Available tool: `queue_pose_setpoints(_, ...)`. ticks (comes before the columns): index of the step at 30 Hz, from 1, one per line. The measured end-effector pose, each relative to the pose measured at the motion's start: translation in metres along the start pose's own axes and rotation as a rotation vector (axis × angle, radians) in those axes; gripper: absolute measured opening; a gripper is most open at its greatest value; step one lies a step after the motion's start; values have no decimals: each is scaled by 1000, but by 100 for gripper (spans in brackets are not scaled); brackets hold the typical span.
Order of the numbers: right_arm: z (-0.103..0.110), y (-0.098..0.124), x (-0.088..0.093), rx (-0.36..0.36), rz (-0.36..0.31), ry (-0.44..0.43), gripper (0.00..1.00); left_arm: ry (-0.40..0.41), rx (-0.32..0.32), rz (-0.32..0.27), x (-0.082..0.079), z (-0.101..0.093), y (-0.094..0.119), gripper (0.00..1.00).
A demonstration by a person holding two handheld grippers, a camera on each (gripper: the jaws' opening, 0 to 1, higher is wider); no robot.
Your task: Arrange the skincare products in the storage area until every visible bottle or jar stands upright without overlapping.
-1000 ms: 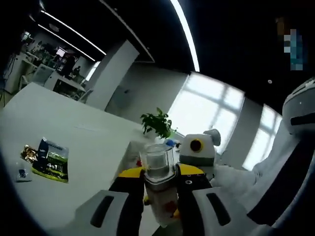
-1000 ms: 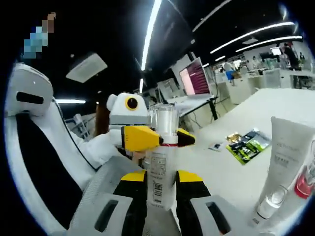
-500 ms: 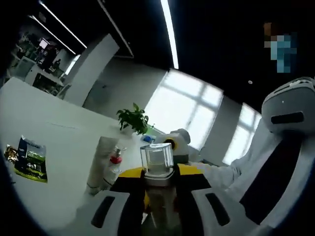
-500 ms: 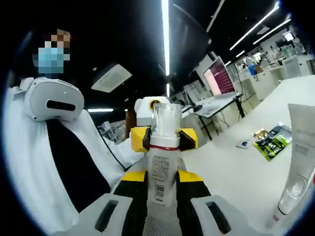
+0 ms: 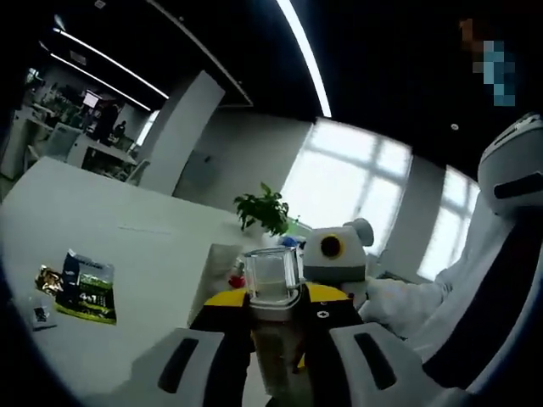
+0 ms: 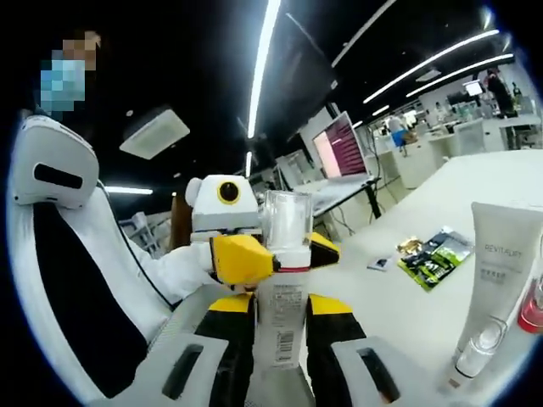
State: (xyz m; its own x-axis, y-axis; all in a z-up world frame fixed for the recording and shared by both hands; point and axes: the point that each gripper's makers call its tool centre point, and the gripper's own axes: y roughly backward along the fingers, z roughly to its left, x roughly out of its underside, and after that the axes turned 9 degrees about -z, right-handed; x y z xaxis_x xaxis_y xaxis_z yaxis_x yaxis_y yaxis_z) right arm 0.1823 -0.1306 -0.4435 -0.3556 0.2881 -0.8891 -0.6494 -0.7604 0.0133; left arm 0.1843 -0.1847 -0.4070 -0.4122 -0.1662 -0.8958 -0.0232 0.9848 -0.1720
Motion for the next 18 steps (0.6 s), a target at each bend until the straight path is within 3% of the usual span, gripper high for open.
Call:
queue_pose_setpoints(8,-2,7,8,-8,42,43,13,-30,37,38,10,-8,-3,19)
queue_pose_setpoints(13,-3,10,12,-31,68,87,13,-47,18,56,12,1,0,28)
queue_pose_setpoints(18,-9,14,14,-25,70,92,13,-46,30,55,11,1,2,22)
